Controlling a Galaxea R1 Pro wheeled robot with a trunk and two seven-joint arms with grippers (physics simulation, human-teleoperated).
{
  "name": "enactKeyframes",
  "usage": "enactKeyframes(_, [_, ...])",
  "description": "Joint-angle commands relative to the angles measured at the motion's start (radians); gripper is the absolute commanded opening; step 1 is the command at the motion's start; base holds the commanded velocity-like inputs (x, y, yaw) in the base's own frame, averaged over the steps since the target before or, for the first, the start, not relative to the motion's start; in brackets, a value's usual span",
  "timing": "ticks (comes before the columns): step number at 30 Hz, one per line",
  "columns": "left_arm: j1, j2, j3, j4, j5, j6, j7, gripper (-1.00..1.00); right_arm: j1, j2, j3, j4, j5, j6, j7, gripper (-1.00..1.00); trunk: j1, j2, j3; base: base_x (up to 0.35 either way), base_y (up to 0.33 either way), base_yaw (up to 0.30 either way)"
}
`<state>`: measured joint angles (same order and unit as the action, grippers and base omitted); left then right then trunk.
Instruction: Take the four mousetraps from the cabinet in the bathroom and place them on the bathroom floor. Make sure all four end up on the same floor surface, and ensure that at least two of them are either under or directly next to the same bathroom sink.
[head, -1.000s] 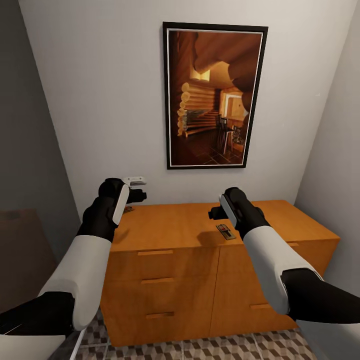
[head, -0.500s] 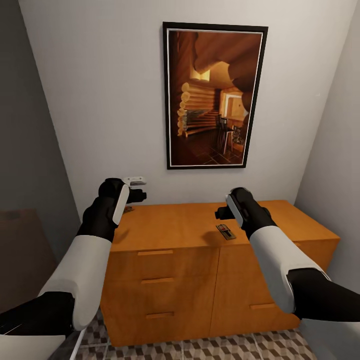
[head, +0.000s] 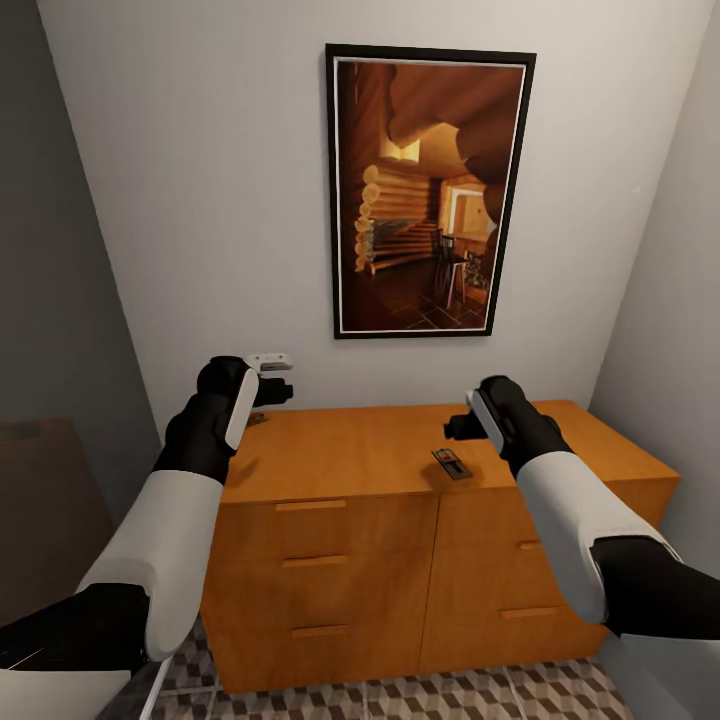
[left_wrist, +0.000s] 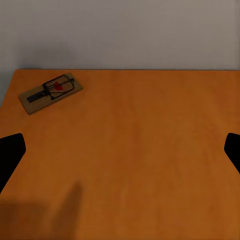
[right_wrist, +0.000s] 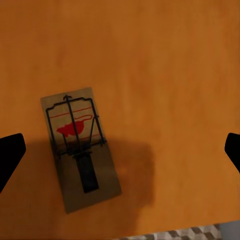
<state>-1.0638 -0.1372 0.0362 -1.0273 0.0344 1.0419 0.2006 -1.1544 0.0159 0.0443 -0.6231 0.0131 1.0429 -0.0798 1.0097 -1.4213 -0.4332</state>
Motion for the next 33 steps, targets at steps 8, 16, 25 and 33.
enactKeyframes(8, [-0.001,-0.001,0.002,-0.002,0.004,0.004,0.004,1.00,-0.001,-0.004,0.001,0.021,0.004,0.004,0.014,1.00,0.000,-0.001,-0.001,0.000,0.000,0.000])
enactKeyframes(16, [-0.001,-0.001,0.002,-0.002,0.004,0.003,0.003,1.00,-0.001,0.002,-0.001,0.028,0.002,0.004,0.019,1.00,0.000,-0.001,-0.001,0.000,0.000,0.000])
enactKeyframes(25, [-0.001,-0.001,0.002,-0.001,0.004,0.003,0.003,1.00,-0.004,0.003,-0.002,0.032,-0.002,0.004,0.062,1.00,0.000,-0.001,-0.001,0.000,0.000,0.000])
enactKeyframes(33, [-0.001,-0.001,0.002,-0.002,0.004,0.003,0.003,1.00,-0.009,0.001,-0.001,0.035,-0.001,0.004,0.092,1.00,0.000,-0.001,-0.001,0.000,0.000,0.000])
